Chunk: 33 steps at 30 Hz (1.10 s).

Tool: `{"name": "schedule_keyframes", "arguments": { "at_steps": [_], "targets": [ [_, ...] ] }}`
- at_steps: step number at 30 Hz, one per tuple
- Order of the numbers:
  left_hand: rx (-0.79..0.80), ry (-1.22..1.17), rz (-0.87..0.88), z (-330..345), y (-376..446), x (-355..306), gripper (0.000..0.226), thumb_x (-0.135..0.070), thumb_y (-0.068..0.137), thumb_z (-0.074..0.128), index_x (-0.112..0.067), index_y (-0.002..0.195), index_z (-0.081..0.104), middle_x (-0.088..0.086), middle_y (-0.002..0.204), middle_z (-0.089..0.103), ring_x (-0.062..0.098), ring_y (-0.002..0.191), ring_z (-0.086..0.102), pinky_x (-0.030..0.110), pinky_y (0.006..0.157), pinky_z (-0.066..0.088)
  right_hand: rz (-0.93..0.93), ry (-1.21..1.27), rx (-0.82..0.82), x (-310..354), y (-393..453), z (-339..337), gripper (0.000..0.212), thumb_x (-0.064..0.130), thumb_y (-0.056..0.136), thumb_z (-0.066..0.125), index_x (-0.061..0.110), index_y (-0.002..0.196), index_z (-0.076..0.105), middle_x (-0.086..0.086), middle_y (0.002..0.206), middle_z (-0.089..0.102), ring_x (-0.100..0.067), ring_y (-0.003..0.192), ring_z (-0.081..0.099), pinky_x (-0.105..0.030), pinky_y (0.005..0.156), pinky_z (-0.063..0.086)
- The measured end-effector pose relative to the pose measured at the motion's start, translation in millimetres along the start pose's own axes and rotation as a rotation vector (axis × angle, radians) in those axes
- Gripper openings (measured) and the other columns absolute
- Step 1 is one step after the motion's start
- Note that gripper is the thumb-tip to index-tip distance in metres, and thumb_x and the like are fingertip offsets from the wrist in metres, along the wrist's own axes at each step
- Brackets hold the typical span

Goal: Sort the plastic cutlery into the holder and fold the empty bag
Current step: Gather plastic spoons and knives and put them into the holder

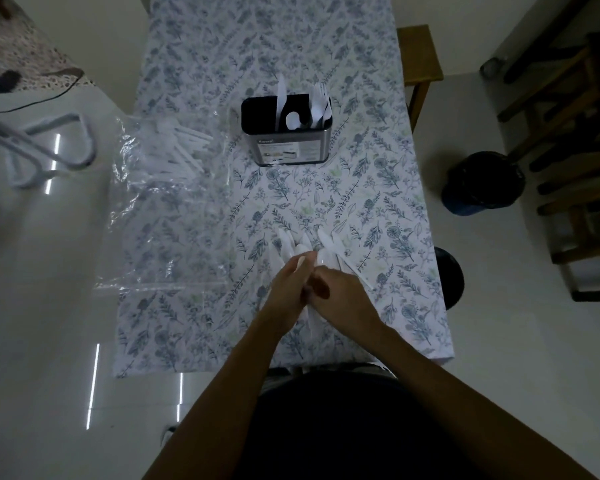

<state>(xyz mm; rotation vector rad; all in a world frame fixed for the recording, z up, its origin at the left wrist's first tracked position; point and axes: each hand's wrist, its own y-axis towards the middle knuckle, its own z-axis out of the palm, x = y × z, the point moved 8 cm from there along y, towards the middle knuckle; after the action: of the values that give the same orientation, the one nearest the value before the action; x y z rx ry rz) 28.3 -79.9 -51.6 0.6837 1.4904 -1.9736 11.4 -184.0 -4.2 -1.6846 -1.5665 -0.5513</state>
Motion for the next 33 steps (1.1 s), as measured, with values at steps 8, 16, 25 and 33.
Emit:
{"name": "schedule_keyframes", "arguments": {
  "at_steps": [8,16,25,33],
  "targets": [
    [-0.303,-0.025,-0.017,-65,4,3,0.015,-0.021,0.106,0.050,-0.013,0.109,0.062,0.005,0.080,0.053,0.011,0.056,0.046,0.026,0.049,0.042,0.213,-0.189,-0.025,-43,12,5,0.014,0.022,0.092,0.059,0.013,0.088,0.049,-0.003,0.075,0.059,-0.021,0.067,0.058,-0.034,0.057,0.048],
    [-0.249,-0.074,-0.042,-59,1,4,0.014,-0.022,0.104,0.057,-0.011,0.111,0.061,0.007,0.084,0.056,0.013,0.060,0.049,0.027,0.050,0.045,0.242,-0.153,-0.054,-43,12,11,0.014,0.017,0.086,0.063,0.015,0.093,0.051,-0.001,0.082,0.060,-0.020,0.074,0.059,-0.035,0.061,0.051],
    [-0.153,-0.010,0.000,-52,1,1,0.040,-0.038,0.105,0.054,-0.001,0.110,0.064,0.022,0.104,0.070,0.036,0.094,0.070,0.043,0.079,0.060,-0.019,0.151,0.012,24,5,24,0.015,0.029,0.096,0.067,0.016,0.103,0.067,0.005,0.091,0.074,-0.001,0.077,0.070,-0.020,0.072,0.059],
    [-0.211,-0.124,-0.037,-79,-11,4,0.034,-0.039,0.107,0.050,-0.006,0.105,0.058,0.009,0.071,0.056,0.017,0.054,0.051,0.027,0.050,0.043,0.032,-0.230,-0.008,-13,6,50,0.029,0.039,0.102,0.052,0.011,0.105,0.051,-0.008,0.084,0.062,-0.025,0.070,0.063,-0.036,0.057,0.050]
  ]
}}
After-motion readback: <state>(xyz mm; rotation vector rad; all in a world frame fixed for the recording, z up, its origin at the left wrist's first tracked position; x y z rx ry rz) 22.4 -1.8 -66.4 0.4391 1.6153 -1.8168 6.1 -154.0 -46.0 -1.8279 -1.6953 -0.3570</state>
